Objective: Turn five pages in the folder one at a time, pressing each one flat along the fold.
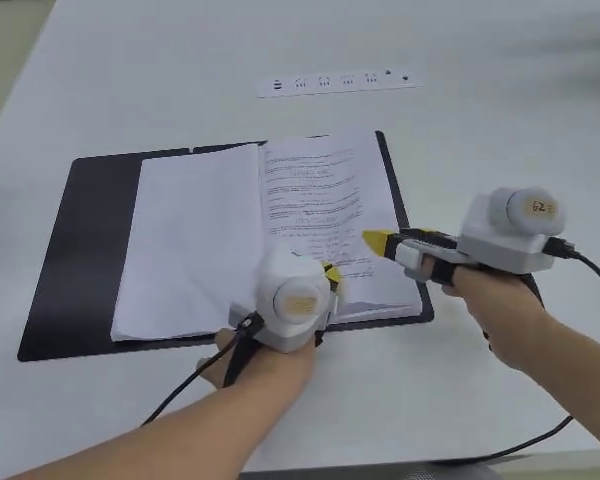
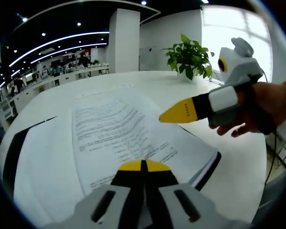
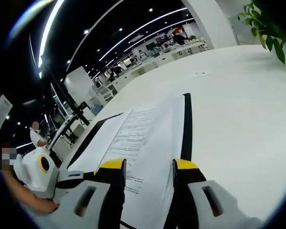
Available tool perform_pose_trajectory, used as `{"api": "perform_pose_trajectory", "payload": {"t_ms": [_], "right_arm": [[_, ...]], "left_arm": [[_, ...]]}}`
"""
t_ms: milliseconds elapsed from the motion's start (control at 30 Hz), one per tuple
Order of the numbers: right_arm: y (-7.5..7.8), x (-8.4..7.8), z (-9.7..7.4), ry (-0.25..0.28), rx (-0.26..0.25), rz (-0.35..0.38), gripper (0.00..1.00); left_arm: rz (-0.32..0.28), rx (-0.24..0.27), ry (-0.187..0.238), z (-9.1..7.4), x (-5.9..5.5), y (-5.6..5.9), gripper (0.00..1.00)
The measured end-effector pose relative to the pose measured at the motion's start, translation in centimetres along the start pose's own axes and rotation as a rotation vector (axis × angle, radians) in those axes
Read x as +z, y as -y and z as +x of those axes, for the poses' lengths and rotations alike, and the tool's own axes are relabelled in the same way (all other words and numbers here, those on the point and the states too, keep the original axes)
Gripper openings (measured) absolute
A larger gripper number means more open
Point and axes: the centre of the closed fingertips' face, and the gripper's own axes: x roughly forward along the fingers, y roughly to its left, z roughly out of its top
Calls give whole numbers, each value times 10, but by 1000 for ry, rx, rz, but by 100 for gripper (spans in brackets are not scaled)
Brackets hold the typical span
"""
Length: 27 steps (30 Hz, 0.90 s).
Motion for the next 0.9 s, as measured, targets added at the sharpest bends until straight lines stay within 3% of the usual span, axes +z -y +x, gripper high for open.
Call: {"api": "perform_pose_trajectory", "payload": {"t_ms": [233,367,600,667,767,900], "right_arm": [[1,-6,-2,-17,-15,19,22],[6,-8,-9,-29,-44,50,1],[0,-7,-12,-25,-26,154,0],[-2,-5,-13,-29,-30,172,0],[-5,0,-16,-26,-29,225,0],[-11,5,-20,-22,-16,264,0]], "left_arm": [[-3,2,1,0,0,0,0],[-6,0,-1,-1,0,-1,0],[-5,-7,-11,-1,0,0,0],[-28,-20,-17,-1,1,0,0],[-38,-66,-35,-4,2,6,8],[-30,-61,-68,-16,-3,3,14]]}}
